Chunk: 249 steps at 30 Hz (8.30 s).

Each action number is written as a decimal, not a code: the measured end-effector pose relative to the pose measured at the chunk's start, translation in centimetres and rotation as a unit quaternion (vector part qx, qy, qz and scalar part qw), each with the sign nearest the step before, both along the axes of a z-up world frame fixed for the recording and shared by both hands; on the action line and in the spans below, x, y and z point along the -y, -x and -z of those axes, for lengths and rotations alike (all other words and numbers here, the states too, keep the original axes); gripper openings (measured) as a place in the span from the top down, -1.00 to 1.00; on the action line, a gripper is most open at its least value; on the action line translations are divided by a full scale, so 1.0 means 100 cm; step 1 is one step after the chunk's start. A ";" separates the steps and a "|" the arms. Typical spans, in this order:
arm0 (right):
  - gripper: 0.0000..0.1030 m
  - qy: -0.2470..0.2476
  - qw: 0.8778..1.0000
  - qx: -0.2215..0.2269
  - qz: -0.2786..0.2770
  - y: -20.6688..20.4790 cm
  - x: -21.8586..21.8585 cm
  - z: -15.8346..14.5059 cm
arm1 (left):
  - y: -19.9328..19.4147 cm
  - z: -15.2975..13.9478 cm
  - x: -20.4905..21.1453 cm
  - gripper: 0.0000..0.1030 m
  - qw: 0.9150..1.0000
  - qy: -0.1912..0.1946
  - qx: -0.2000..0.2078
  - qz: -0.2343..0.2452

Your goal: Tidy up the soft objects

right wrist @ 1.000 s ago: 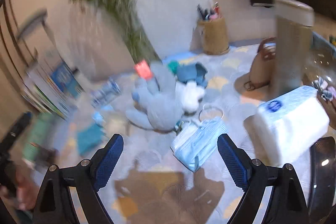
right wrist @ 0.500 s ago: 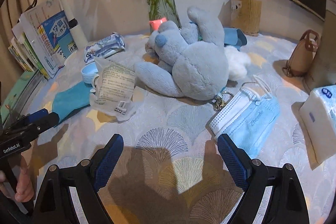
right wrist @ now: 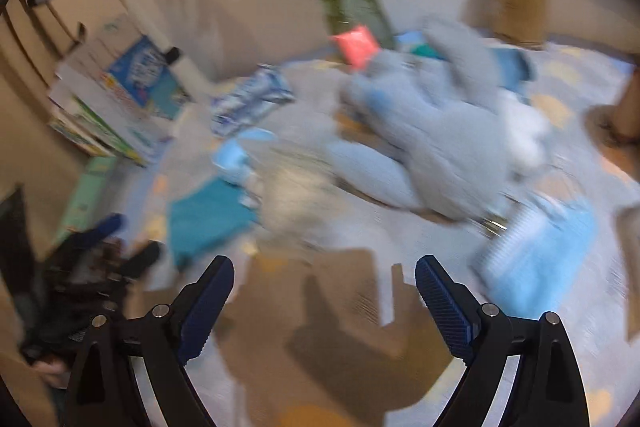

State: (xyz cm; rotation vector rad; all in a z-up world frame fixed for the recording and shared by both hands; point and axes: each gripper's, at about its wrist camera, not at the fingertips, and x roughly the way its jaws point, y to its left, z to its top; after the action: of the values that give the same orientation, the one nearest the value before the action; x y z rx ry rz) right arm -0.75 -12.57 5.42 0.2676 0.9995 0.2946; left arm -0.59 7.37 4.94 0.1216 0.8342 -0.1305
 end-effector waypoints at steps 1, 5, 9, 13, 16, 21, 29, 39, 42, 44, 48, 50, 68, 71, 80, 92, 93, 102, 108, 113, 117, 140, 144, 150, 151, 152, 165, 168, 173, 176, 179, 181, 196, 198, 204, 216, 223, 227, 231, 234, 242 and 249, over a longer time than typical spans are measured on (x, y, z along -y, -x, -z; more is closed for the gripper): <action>-0.79 -0.009 1.000 -0.006 -0.002 -0.008 -0.003 0.002 | -0.008 0.004 -0.003 -0.72 1.000 0.013 -0.007 -0.002; -0.79 -0.045 0.998 -0.032 0.007 -0.033 -0.006 0.020 | -0.043 0.023 -0.016 -0.69 0.999 0.033 -0.028 -0.031; -0.78 -0.049 0.998 -0.048 -0.002 -0.052 -0.012 0.034 | -0.056 0.045 -0.023 -0.53 0.994 0.070 -0.065 -0.048; -0.06 -0.041 0.999 -0.026 -0.017 -0.055 -0.021 0.033 | -0.046 0.045 -0.021 0.25 0.995 0.072 -0.056 -0.042; 0.10 -0.044 0.998 -0.022 -0.025 -0.050 -0.023 0.036 | -0.037 0.044 -0.018 0.68 0.994 0.089 -0.061 -0.028; 0.15 -0.037 0.999 0.008 -0.020 -0.024 -0.015 0.022 | -0.012 0.034 -0.014 0.77 0.994 0.098 -0.050 -0.015; 0.15 0.060 0.997 0.040 0.022 0.021 0.014 0.002 | 0.036 0.027 -0.017 0.76 0.990 0.127 -0.061 0.015; 0.06 0.095 0.995 0.033 0.021 0.024 0.018 0.032 | 0.049 0.027 -0.003 -0.66 0.999 0.021 -0.029 0.040; -0.20 0.090 0.995 0.039 0.024 0.025 0.021 0.031 | 0.052 0.027 0.012 -0.69 0.994 0.038 -0.036 0.098; -0.22 0.086 0.995 0.038 0.032 0.026 0.025 0.033 | 0.047 0.032 0.022 -0.71 0.992 0.037 -0.046 0.114; -0.33 0.074 0.996 0.041 0.033 0.028 0.028 0.032 | 0.035 0.045 0.028 -0.71 0.994 0.026 -0.065 0.085; -0.44 0.075 0.996 0.043 0.034 0.029 0.027 0.032 | 0.033 0.046 0.025 -0.71 0.996 0.015 -0.058 0.059; -0.55 0.079 0.996 0.029 0.033 0.018 0.017 0.032 | 0.031 0.047 0.014 0.24 0.997 0.033 -0.062 0.024; -0.05 0.091 0.995 0.041 0.029 0.019 0.005 0.029 | 0.036 0.042 0.023 0.69 0.998 0.023 -0.051 0.039; 0.21 0.075 0.992 0.091 0.044 0.038 0.009 -0.010 | 0.039 -0.009 0.025 0.74 0.977 0.175 -0.023 0.124; 0.21 0.057 0.982 0.150 0.102 0.074 0.055 -0.072 | 0.052 -0.053 0.058 0.75 0.961 0.215 0.021 0.171; 0.21 0.056 0.981 0.154 0.107 0.077 0.060 -0.076 | 0.053 -0.057 0.061 0.75 0.960 0.215 0.025 0.176; 0.21 0.048 0.966 0.191 0.165 0.115 0.122 -0.116 | 0.053 -0.099 0.138 0.75 0.947 0.211 0.060 0.235; 0.21 0.060 0.950 0.216 0.216 0.145 0.183 -0.145 | 0.049 -0.125 0.217 0.75 0.930 0.211 0.074 0.291; 0.21 0.062 0.933 0.231 0.270 0.166 0.251 -0.168 | 0.051 -0.148 0.292 0.75 0.911 0.209 0.086 0.346; 0.21 0.059 0.922 0.220 0.313 0.176 0.305 -0.172 | 0.047 -0.153 0.352 0.75 0.900 0.204 0.079 0.377; -0.32 -0.036 0.890 0.048 0.451 0.177 0.445 -0.075 | 0.039 -0.079 0.514 0.21 0.886 0.086 0.023 0.454; -0.54 -0.036 0.891 0.065 0.448 0.190 0.426 -0.084 | 0.040 -0.096 0.483 0.21 0.884 0.120 0.016 0.451; -0.60 -0.039 0.905 0.104 0.410 0.192 0.375 -0.109 | 0.051 -0.126 0.390 0.21 0.897 0.166 0.035 0.408; -0.60 -0.036 0.910 0.110 0.399 0.190 0.364 -0.115 | 0.049 -0.129 0.377 0.21 0.901 0.169 0.039 0.398; -0.61 -0.032 0.914 0.117 0.387 0.187 0.351 -0.121 | 0.050 -0.134 0.357 0.20 0.904 0.175 0.045 0.386; -0.79 -0.002 0.975 0.148 0.169 0.094 0.156 -0.112 | 0.034 -0.140 0.103 -0.77 0.976 0.117 0.151 0.109; -0.78 -0.001 0.981 0.126 0.145 0.068 0.126 -0.083 | 0.019 -0.112 0.065 -0.77 0.983 0.113 0.132 0.058; -0.78 0.062 0.982 0.131 0.122 0.045 0.093 -0.026 | -0.016 -0.044 0.031 -0.77 0.989 0.131 0.052 0.033; -0.78 0.091 0.984 0.093 0.125 0.037 0.087 0.007 | -0.033 -0.008 0.029 -0.77 0.989 0.144 0.009 0.044; -0.78 0.077 0.984 0.071 0.141 0.036 0.097 0.025 | -0.051 0.019 0.028 -0.77 0.986 0.162 -0.018 0.041; -0.79 0.069 0.984 0.071 0.150 0.034 0.104 0.026 | -0.057 0.032 0.029 -0.77 0.984 0.173 -0.026 0.037; -0.79 0.090 0.981 0.053 0.165 0.027 0.102 0.033 | -0.062 0.049 0.025 -0.76 0.976 0.215 -0.019 0.035; -0.79 0.089 0.981 0.046 0.165 0.025 0.104 0.036 | -0.066 0.052 0.024 -0.74 0.976 0.215 -0.027 0.032; -0.80 0.083 0.980 0.038 0.179 0.024 0.110 0.038 | -0.073 0.060 0.024 -0.59 0.972 0.225 -0.055 0.037; 0.29 0.131 0.979 0.047 0.147 0.019 0.086 0.039 | -0.062 0.051 0.031 -0.24 0.980 0.195 -0.013 0.045; 0.43 0.097 0.983 0.109 0.111 0.037 0.082 0.024 | -0.052 0.039 0.025 -0.24 0.981 0.191 0.011 0.022; 0.43 0.061 0.985 0.126 0.098 0.049 0.086 0.016 | -0.033 0.021 0.033 -0.24 0.981 0.186 0.031 0.032; 0.43 0.054 0.987 0.121 0.091 0.050 0.085 0.016 | -0.022 0.006 0.046 -0.24 0.980 0.188 0.043 0.044; 0.43 0.067 0.987 0.111 0.091 0.052 0.084 0.015 | -0.015 0.000 0.054 -0.24 0.978 0.196 0.044 0.054; -0.58 0.090 0.991 0.020 0.093 0.072 0.116 0.025 | -0.016 0.022 0.073 -0.24 0.977 0.200 0.024 0.072; -0.80 -0.047 0.989 0.001 0.139 0.075 0.125 0.037 | -0.020 0.039 0.070 -0.24 0.974 0.217 0.003 0.068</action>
State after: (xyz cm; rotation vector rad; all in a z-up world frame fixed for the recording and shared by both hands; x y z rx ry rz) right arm -8.26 -25.05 1.72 0.4871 0.9344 0.0871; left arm 1.43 0.35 1.05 -0.2321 0.7730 -0.4376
